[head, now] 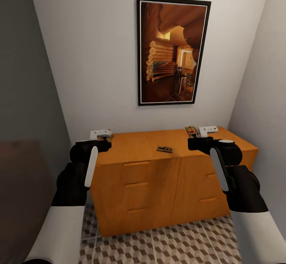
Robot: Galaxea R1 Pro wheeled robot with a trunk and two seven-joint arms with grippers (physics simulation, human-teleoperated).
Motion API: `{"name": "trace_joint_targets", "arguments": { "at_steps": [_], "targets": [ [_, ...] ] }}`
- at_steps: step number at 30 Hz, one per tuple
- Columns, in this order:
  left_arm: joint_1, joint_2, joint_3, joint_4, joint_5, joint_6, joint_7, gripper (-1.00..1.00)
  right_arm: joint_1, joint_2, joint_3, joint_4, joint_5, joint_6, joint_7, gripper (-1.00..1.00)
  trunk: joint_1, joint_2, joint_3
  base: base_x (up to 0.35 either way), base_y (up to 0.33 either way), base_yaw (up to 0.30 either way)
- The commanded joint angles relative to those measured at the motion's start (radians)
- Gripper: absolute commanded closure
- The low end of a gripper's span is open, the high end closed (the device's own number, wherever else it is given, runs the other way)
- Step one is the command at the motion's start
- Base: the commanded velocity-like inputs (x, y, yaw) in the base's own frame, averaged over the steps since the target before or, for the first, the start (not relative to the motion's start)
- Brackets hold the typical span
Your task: Take the four mousetraps from the cabinet in the bathroom and place them on the bathroom floor. Make sure all four end up on the same floor surface, and ensure that at least two of them are either under or directly next to the same bathroom sink.
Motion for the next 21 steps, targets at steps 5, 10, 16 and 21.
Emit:
{"name": "trace_joint_targets", "arguments": {
  "at_steps": [5, 10, 16, 21],
  "targets": [
    [-0.001, -0.001, 0.0, -0.001, -0.004, 0.004, -0.001, 1.0, -0.001, -0.002, 0.001, -0.001, -0.007, 0.004, -0.002, 1.0, -0.001, -0.001, -0.001, -0.347, 0.0, 0.0],
    [-0.001, -0.001, 0.0, -0.001, -0.004, 0.003, -0.001, 1.0, -0.001, 0.001, 0.001, -0.001, -0.007, 0.004, -0.002, 1.0, -0.001, -0.001, -0.001, -0.347, 0.0, 0.0],
    [-0.001, -0.001, 0.0, -0.001, -0.003, 0.003, -0.001, 1.0, -0.001, 0.0, 0.001, -0.001, -0.007, 0.004, -0.002, 1.0, -0.001, -0.001, -0.001, -0.346, 0.0, 0.0],
    [-0.001, -0.001, 0.0, -0.001, 0.01, 0.003, -0.001, 1.0, -0.001, -0.001, 0.0, -0.001, -0.007, 0.004, -0.002, 1.0, -0.001, -0.001, -0.001, -0.346, 0.0, 0.0]
  ]
}}
